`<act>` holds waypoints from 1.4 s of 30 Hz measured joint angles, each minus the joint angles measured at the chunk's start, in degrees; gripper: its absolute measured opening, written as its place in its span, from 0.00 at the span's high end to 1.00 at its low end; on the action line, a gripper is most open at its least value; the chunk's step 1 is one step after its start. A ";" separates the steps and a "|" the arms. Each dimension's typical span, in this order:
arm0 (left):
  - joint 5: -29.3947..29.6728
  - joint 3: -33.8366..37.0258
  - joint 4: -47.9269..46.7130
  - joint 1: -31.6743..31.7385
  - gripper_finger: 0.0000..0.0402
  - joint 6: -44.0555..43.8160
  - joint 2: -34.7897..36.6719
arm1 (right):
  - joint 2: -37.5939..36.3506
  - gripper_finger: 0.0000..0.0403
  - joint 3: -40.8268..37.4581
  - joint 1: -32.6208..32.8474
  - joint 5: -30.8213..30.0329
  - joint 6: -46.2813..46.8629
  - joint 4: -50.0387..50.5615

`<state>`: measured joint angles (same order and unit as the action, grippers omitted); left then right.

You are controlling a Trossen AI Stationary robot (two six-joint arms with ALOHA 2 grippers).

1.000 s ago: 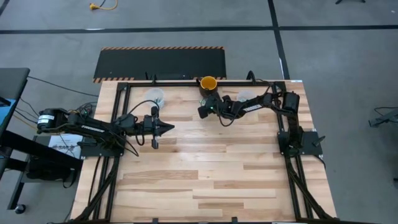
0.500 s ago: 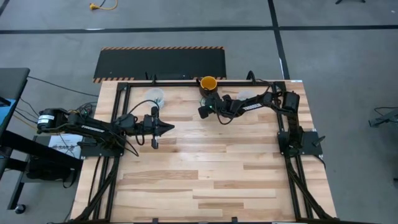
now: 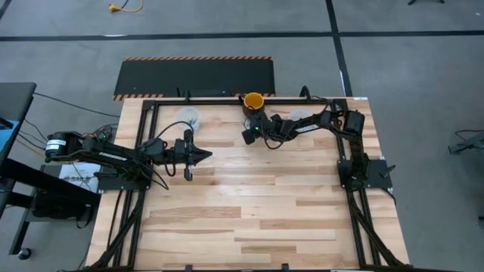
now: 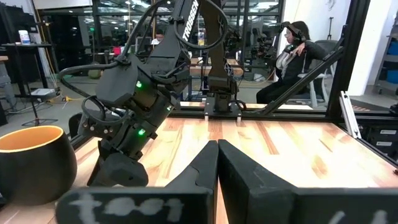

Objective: Pick and place Stevia / Truvia into bins
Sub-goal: Put the stevia packet into the left transparent container

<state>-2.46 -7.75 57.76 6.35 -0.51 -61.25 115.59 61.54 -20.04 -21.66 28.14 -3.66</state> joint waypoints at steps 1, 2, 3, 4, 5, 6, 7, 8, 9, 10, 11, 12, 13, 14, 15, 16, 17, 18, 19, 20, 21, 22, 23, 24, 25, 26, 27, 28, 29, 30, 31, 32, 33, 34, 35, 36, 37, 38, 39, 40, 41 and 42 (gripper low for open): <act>0.00 0.00 0.00 -0.02 1.00 0.00 0.00 | 0.00 0.70 0.00 0.00 0.20 -0.16 0.22; 0.00 0.00 0.00 -0.02 1.00 0.00 0.00 | 0.00 0.70 0.00 -0.01 0.31 -0.31 0.28; -0.03 0.00 0.00 0.00 1.00 0.00 0.00 | 0.00 0.70 0.00 -0.02 0.46 -0.75 0.38; -0.14 0.00 0.00 -0.01 1.00 0.00 0.00 | 0.00 0.70 0.00 0.04 0.61 -1.09 0.69; -0.20 0.00 0.00 0.00 1.00 0.00 0.00 | 0.00 0.70 0.00 0.15 0.80 -1.24 1.13; -0.22 0.00 0.00 -0.02 1.00 0.00 0.00 | 0.00 0.70 0.00 0.32 1.11 -1.47 1.65; -0.21 0.00 0.00 0.00 1.00 0.00 0.00 | 0.00 0.70 0.00 0.47 1.35 -1.68 1.98; -0.21 0.00 0.00 0.00 1.00 -0.02 0.00 | 0.00 0.70 0.04 0.64 1.63 -2.00 2.26; -0.20 0.00 0.00 -0.01 1.00 0.00 0.00 | 0.00 0.70 0.11 0.86 1.78 -2.17 2.64; -0.20 0.00 0.00 0.00 1.00 -0.01 0.00 | -0.03 0.70 0.13 1.14 1.90 -2.27 3.04; -0.20 0.00 0.00 -0.02 1.00 0.00 0.00 | -0.10 0.70 0.15 1.48 2.04 -2.27 3.63; -0.20 0.00 0.00 -0.01 1.00 -0.02 0.00 | -0.17 0.70 0.19 1.85 2.42 -2.28 4.22; -0.20 0.00 0.00 -0.02 1.00 0.00 0.00 | -0.23 0.70 0.22 2.27 3.03 -2.30 4.72; -0.20 0.00 0.00 0.00 1.00 -0.02 0.00 | -0.31 0.70 0.25 2.76 3.87 -2.35 5.16; -0.20 0.00 0.00 -0.02 1.00 0.00 0.00 | -0.38 0.70 0.28 3.32 4.97 -2.77 5.58; -0.20 0.00 0.00 0.00 1.00 0.00 0.00 | -0.42 0.70 0.31 4.00 5.93 -3.29 5.89; -0.20 0.00 0.00 -0.02 1.00 0.00 0.00 | -0.44 0.70 0.33 4.80 6.61 -3.95 6.18; -0.20 0.00 0.00 -0.01 1.00 0.00 0.00 | -0.44 0.70 0.31 5.66 7.44 -4.79 6.49; -0.20 0.00 0.00 -0.02 1.00 0.00 0.00 | -0.44 0.70 0.33 6.54 8.42 -5.86 6.69; -0.20 0.00 0.00 -0.01 1.00 0.00 0.00 | -0.44 0.70 0.33 7.37 9.40 -6.95 6.87; -0.20 0.00 0.00 -0.01 1.00 0.00 0.00 | -0.44 0.70 0.33 8.07 10.49 -8.05 7.20; -0.20 0.00 0.00 -0.01 1.00 0.00 0.00 | -0.46 0.70 0.31 8.69 11.75 -9.62 7.35; -0.20 0.00 0.00 -0.02 1.00 0.00 0.00 | -0.45 0.70 0.31 9.28 13.06 -11.51 7.57; -0.20 0.00 0.00 -0.01 1.00 0.00 0.00 | -0.44 0.70 0.31 9.77 14.48 -13.36 7.68; -0.20 0.00 0.00 0.00 1.00 0.00 0.00 | -0.44 0.70 0.31 10.24 15.79 -15.18 7.76; -0.19 0.00 0.00 -0.02 1.00 0.00 0.00 | -0.44 0.70 0.31 10.74 16.95 -16.97 7.89; -0.20 0.00 -0.01 -0.01 1.00 0.00 0.00 | -0.48 0.70 0.31 11.17 18.46 -18.96 8.06; -0.19 0.00 0.00 -0.02 1.00 0.00 0.00 | -0.48 0.70 0.31 11.59 19.97 -20.91 8.17; -0.18 0.00 -0.03 -0.02 1.00 0.00 0.00 | -0.48 0.70 0.30 11.99 21.75 -23.12 8.27; -0.18 0.00 -0.05 -0.01 1.00 0.00 0.00 | -0.48 0.70 0.31 12.38 23.83 -25.17 8.28; -0.19 0.00 -0.09 -0.02 1.00 0.00 0.00 | -0.48 0.70 0.31 12.76 25.50 -26.48 8.23; -0.17 0.00 -0.20 0.00 1.00 0.00 0.02 | -0.48 0.70 0.31 13.06 26.03 -27.12 8.12; -0.17 0.00 -0.28 -0.02 1.00 0.02 0.00 | -0.47 0.70 0.30 13.23 26.05 -27.81 8.06; -0.17 0.00 -0.35 0.00 1.00 0.36 0.00 | -0.46 0.70 0.28 13.31 25.93 -28.59 8.04; -0.17 0.00 -0.40 -0.02 1.00 0.90 0.00 | -0.50 0.70 0.25 13.32 25.47 -29.69 7.97; -0.17 0.00 -0.65 -0.02 1.00 1.52 0.02 | -0.70 0.70 0.15 13.41 24.85 -31.04 7.81; -0.17 0.00 -1.05 -0.02 1.00 2.33 0.02 | -0.84 0.70 0.05 13.44 24.10 -32.24 7.47; -0.17 0.00 -1.41 0.00 1.00 3.30 0.02 | -1.27 0.70 -0.07 13.50 23.55 -33.30 6.95; -0.17 0.00 -1.72 -0.01 1.00 4.27 0.02 | -1.88 0.70 -0.16 13.43 23.32 -33.99 6.07; -0.17 0.00 -1.83 -0.02 1.00 5.10 0.02 | -2.45 0.70 -0.28 13.40 23.28 -34.22 5.53; -0.17 0.00 -1.78 -0.01 1.00 5.88 0.02 | -3.11 0.70 -0.45 13.40 23.18 -34.29 5.39; -0.17 0.00 -1.70 -0.01 1.00 6.38 0.02 | -3.96 0.70 -0.55 13.40 22.96 -34.21 5.08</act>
<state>-2.63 -7.75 56.06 6.34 5.86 -61.23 111.64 60.99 -6.63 1.30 -6.07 1.42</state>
